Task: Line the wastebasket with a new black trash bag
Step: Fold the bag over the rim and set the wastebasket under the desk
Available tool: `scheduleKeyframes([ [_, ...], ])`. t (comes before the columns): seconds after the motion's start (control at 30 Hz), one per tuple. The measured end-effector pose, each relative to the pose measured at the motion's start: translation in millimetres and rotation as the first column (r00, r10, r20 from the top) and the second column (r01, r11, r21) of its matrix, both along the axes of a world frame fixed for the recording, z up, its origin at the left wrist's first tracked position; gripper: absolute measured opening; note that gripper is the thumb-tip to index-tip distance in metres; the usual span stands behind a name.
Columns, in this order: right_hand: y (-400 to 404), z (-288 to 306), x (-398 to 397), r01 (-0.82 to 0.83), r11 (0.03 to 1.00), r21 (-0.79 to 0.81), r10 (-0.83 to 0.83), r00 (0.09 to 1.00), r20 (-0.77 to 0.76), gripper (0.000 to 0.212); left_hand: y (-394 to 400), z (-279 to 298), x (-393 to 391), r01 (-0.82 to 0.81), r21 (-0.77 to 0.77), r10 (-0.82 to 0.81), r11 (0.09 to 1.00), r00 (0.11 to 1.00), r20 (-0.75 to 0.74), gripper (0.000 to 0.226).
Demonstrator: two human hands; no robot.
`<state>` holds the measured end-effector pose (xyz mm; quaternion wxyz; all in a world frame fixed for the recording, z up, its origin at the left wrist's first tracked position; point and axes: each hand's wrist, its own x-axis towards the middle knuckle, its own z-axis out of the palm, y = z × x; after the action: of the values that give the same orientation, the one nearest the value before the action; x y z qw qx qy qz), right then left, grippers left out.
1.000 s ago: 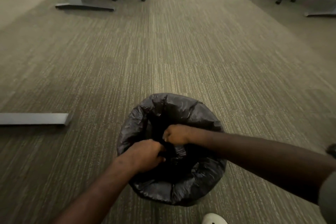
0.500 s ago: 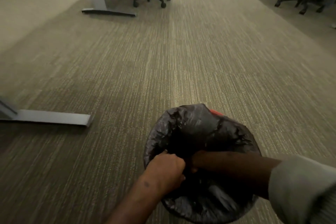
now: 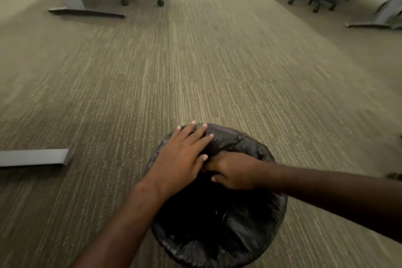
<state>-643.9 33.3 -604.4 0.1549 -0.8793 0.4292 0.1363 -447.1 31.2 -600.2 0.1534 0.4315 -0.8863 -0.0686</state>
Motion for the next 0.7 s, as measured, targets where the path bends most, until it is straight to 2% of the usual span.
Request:
scheduleKeyframes([
  [0.07,7,8,-28,0.085,0.963,-0.255,-0.070,0.995,0.066,0.043,-18,5,-12,-0.021,0.072,0.015,0.997,0.997,0.074,0.060],
  [0.1,11,11,-38,0.146,0.942,-0.302,-0.120,0.987,0.103,0.045,-27,6,-18,-0.032,0.115,0.018,0.993,0.993,0.115,0.061],
  [0.17,18,11,-53,0.269,0.911,-0.313,-0.225,0.960,0.169,0.052,-42,4,-29,-0.040,0.135,0.014,0.990,0.981,0.193,0.062],
  [0.27,24,3,-67,0.326,0.875,-0.358,-0.261,0.940,0.219,0.065,-60,2,-36,-0.086,0.135,0.058,0.987,0.978,0.202,0.059],
  [0.33,25,-1,-72,0.399,0.869,-0.292,-0.325,0.906,0.272,0.072,-67,3,-35,-0.137,0.217,0.093,0.967,0.975,0.202,0.049],
  [0.47,16,-4,-77,0.568,0.823,0.011,-0.526,0.754,0.394,0.072,-75,2,-23,-0.235,0.320,0.163,0.918,0.958,0.235,0.030],
  [0.57,3,1,-77,0.530,0.821,0.210,-0.563,0.695,0.446,0.069,-75,0,-10,-0.274,0.345,0.215,0.898,0.956,0.201,0.030],
  [0.7,-8,9,-76,0.551,0.792,0.265,-0.600,0.620,0.505,0.064,-69,-3,14,-0.379,0.372,0.322,0.847,0.924,0.208,0.035],
])
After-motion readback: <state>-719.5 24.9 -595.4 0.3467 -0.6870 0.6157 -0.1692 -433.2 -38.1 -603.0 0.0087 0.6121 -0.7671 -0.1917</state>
